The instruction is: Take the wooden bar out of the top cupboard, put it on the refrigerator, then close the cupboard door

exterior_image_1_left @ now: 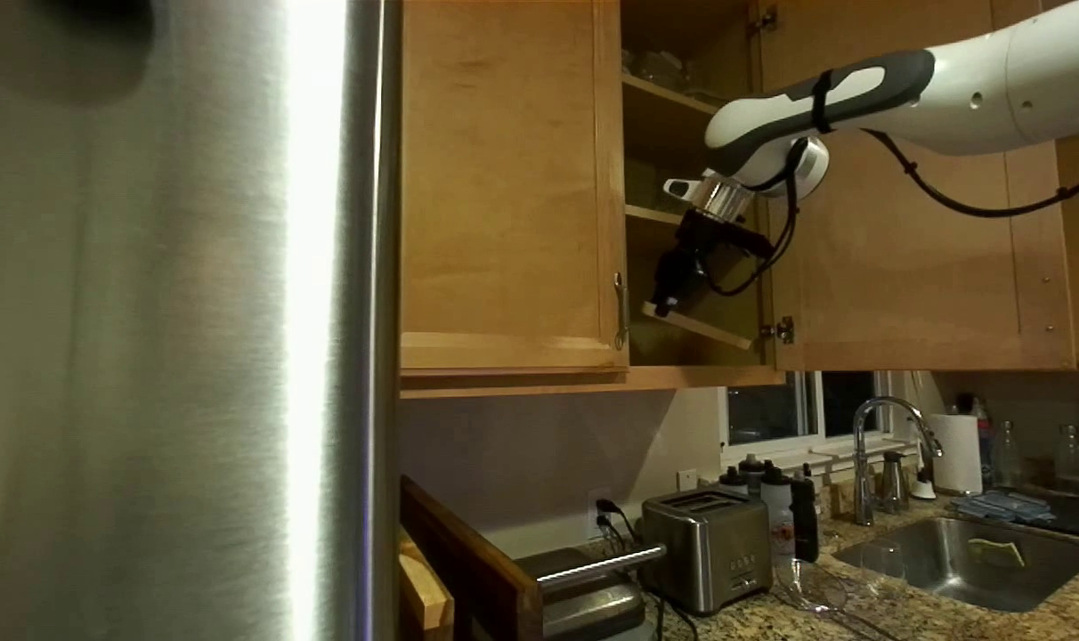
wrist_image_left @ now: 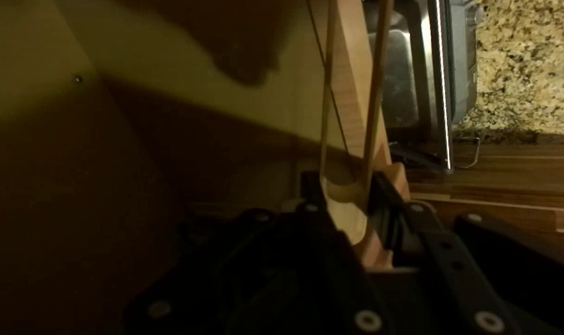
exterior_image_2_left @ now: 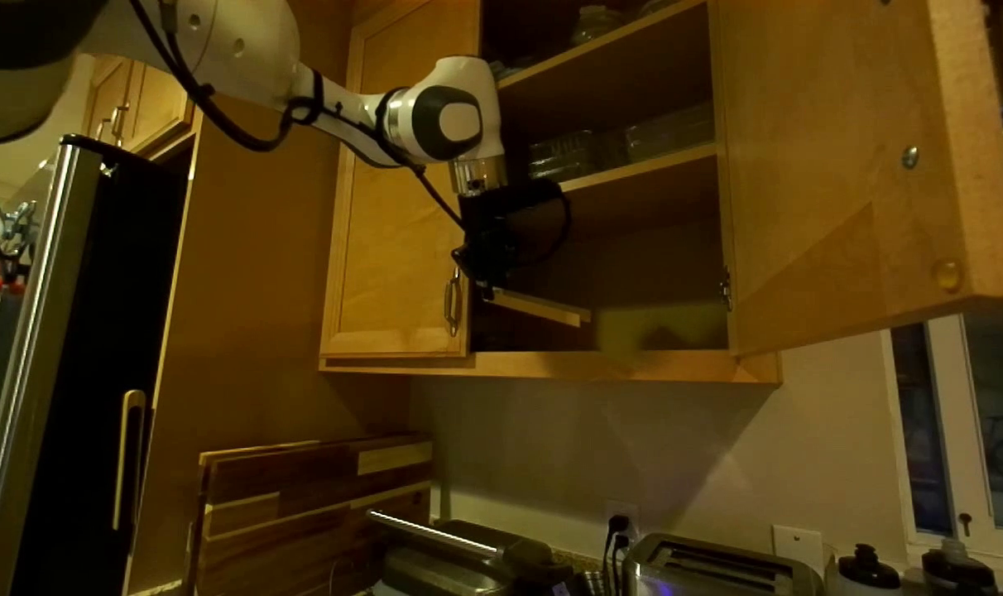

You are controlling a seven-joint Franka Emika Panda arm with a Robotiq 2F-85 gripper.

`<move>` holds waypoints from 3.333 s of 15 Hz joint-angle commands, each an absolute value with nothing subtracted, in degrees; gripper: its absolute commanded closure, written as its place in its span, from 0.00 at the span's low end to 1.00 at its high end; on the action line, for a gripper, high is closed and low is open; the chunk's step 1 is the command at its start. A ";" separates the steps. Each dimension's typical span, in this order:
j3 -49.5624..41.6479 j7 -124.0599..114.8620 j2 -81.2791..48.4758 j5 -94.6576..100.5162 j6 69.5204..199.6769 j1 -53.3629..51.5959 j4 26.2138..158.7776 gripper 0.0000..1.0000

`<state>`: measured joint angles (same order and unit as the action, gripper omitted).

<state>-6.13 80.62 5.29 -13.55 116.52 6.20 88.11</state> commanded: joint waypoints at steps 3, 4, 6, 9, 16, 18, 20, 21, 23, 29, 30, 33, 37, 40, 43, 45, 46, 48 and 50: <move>-5.67 79.58 20.65 -18.24 119.65 3.06 106.80 0.93; -5.84 79.74 22.08 -18.75 119.35 2.31 108.41 0.93; -6.19 79.28 24.20 -19.34 118.83 1.07 110.69 0.93; -6.74 79.25 22.03 -17.31 116.85 0.07 107.85 0.71; -6.85 79.07 23.47 -17.26 116.92 -0.35 109.83 0.71; -6.89 79.69 23.93 -17.84 115.94 -0.85 110.42 0.93; -7.12 80.65 24.80 -19.75 113.96 -2.38 111.44 0.93; -7.54 81.56 25.09 -21.92 112.22 -3.76 111.72 0.93; -7.58 82.24 25.41 -26.56 109.57 -6.02 112.31 0.93; -5.73 82.81 25.70 -42.97 105.96 -10.39 113.66 0.93; -4.96 82.81 25.76 -45.42 106.05 -10.73 113.97 0.93; -2.76 83.70 25.81 -50.83 106.27 -11.02 114.80 0.93; -0.21 83.56 23.42 -51.31 105.52 -9.52 112.74 0.71; 0.52 84.38 23.43 -51.68 104.68 -9.62 113.09 0.71; 0.46 84.53 23.44 -51.69 104.65 -9.60 113.09 0.71; 0.45 84.55 23.44 -51.69 104.64 -9.60 113.09 0.71; 0.45 84.56 23.44 -51.69 104.64 -9.60 113.09 0.93; 0.77 84.92 23.06 -53.49 104.79 -10.32 113.39 0.93; 1.69 84.79 23.88 -54.65 105.02 -10.67 114.99 0.93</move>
